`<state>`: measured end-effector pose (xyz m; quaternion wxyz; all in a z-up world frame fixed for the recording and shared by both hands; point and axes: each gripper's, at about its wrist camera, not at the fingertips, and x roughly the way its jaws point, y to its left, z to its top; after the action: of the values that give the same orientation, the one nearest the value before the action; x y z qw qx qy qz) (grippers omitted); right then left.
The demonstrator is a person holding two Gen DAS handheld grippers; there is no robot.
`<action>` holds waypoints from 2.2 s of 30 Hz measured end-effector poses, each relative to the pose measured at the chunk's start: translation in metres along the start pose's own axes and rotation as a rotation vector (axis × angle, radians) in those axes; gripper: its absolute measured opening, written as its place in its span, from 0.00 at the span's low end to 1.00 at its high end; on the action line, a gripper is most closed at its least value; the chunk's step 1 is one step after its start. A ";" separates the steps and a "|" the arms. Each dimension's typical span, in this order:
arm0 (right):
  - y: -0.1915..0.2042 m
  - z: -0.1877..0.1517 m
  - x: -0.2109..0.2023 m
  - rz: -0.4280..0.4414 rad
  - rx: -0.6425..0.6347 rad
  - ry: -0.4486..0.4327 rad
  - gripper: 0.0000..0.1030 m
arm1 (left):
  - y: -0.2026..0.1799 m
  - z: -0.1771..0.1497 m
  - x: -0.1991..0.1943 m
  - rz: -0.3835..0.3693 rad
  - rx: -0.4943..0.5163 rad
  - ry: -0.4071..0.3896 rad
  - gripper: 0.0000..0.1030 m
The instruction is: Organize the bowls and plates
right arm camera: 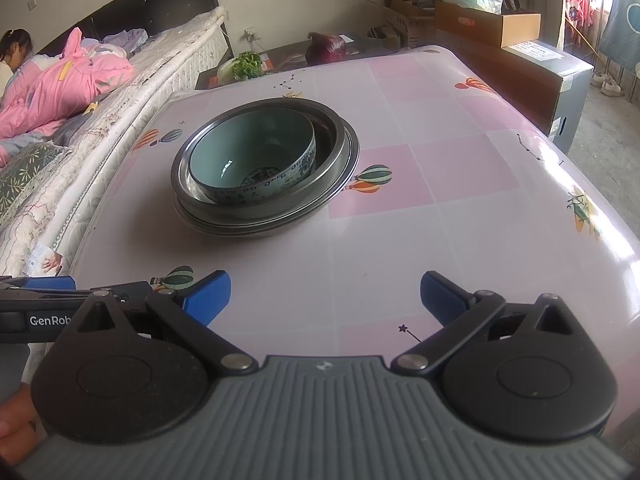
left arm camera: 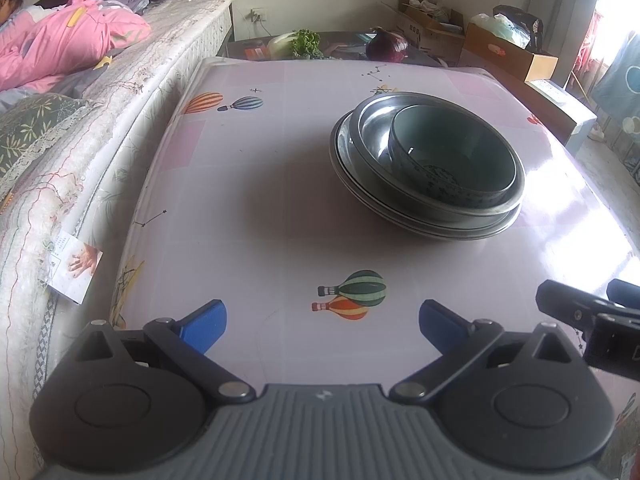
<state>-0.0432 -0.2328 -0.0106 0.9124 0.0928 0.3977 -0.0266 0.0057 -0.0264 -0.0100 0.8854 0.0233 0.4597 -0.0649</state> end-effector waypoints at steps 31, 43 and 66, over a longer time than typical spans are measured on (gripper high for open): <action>0.003 -0.003 0.003 0.007 -0.003 0.013 0.99 | 0.000 0.000 0.000 0.000 -0.001 0.004 1.00; 0.003 -0.002 0.003 0.007 -0.003 0.014 0.99 | 0.000 0.002 -0.001 0.000 0.003 0.008 1.00; 0.003 -0.002 0.003 0.008 -0.001 0.016 0.99 | -0.001 0.002 -0.002 0.002 0.006 0.008 1.00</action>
<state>-0.0423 -0.2295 -0.0133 0.9094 0.0941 0.4044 -0.0219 0.0061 -0.0275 -0.0076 0.8836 0.0265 0.4629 -0.0654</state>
